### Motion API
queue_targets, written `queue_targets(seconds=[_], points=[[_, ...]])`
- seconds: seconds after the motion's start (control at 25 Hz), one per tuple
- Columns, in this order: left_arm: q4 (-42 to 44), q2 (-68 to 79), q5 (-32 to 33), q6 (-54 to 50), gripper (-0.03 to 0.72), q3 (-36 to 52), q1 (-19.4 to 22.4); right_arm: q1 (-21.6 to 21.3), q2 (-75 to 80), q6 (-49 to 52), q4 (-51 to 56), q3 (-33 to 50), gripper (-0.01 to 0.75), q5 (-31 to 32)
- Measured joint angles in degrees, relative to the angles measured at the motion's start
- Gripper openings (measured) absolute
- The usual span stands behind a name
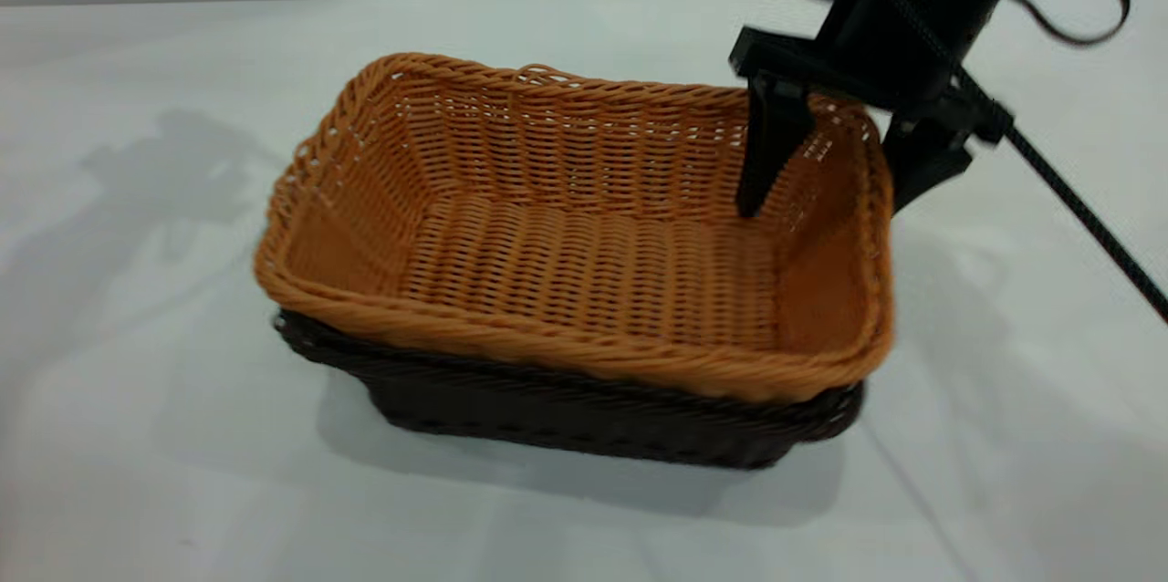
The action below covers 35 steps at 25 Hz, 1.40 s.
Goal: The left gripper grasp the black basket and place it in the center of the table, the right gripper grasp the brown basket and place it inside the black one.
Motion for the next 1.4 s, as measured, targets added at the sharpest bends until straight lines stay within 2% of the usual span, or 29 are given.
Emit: queue_targets(seconds=[0.12, 0.36, 0.6, 0.84, 0.96, 1.32, 1.4], points=[[0.0, -2.8, 1.9, -0.4, 0.545, 0.0, 0.0, -0.2, -3.3, 2.0, -6.0, -3.4, 0.617, 0.1], [0.0, -15.0, 7.4, -6.2, 0.545, 0.0, 0.0, -0.3, -16.1, 8.3, -16.8, -9.3, 0.592, 3.5], [0.2, -27.9, 13.9, -11.2, 0.545, 0.0, 0.0, -0.4, -31.2, 9.6, -19.0, -9.6, 0.589, 6.2], [0.3, -39.2, 19.3, -20.6, 0.545, 0.1, 0.0, -0.4, -46.7, 9.3, -19.6, -8.9, 0.587, 10.1], [0.4, -44.3, 24.8, -21.9, 0.545, 0.1, 0.0, -0.4, -55.2, 8.7, -19.6, -4.8, 0.587, 10.5], [0.9, -52.2, 51.0, -22.7, 0.545, 0.1, 0.0, -0.4, -77.3, 6.4, -18.8, 18.1, 0.586, 10.8], [0.9, -52.9, 51.0, -23.3, 0.545, 0.2, -0.1, -0.4, -82.0, 6.3, -18.7, 21.4, 0.586, 10.8]])
